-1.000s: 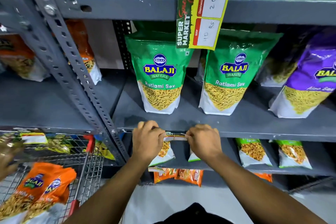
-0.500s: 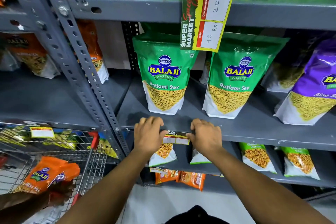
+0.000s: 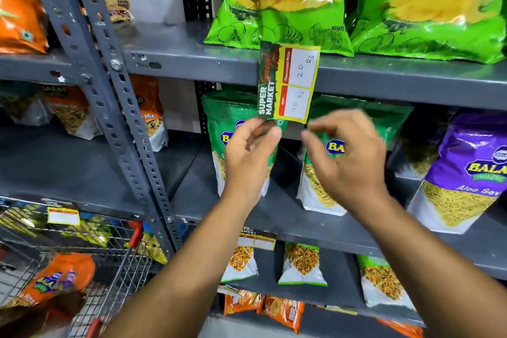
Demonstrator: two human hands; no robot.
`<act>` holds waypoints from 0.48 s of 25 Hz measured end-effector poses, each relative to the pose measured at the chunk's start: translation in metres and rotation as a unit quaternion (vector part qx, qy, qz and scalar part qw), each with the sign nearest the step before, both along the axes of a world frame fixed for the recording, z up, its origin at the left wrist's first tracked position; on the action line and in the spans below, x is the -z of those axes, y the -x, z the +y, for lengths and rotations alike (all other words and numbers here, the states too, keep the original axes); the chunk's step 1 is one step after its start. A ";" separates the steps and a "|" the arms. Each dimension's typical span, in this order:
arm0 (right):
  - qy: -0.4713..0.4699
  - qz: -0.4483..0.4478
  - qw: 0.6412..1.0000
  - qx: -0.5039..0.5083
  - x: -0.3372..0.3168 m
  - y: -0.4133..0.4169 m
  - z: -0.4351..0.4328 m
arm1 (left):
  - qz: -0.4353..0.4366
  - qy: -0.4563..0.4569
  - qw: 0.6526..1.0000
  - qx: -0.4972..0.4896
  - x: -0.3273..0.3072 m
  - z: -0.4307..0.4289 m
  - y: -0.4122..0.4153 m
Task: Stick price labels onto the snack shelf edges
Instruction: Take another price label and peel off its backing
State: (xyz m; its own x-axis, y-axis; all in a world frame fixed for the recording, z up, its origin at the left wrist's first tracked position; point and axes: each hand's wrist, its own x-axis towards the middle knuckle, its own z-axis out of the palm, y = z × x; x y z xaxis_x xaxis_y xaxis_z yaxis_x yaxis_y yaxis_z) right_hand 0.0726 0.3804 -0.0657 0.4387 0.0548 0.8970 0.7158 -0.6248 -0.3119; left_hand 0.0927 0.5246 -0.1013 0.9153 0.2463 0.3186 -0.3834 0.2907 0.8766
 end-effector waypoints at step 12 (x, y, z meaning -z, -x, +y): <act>0.164 0.053 0.980 0.098 -0.102 -0.021 0.046 | 0.077 0.208 0.975 0.034 -0.029 -0.012 0.008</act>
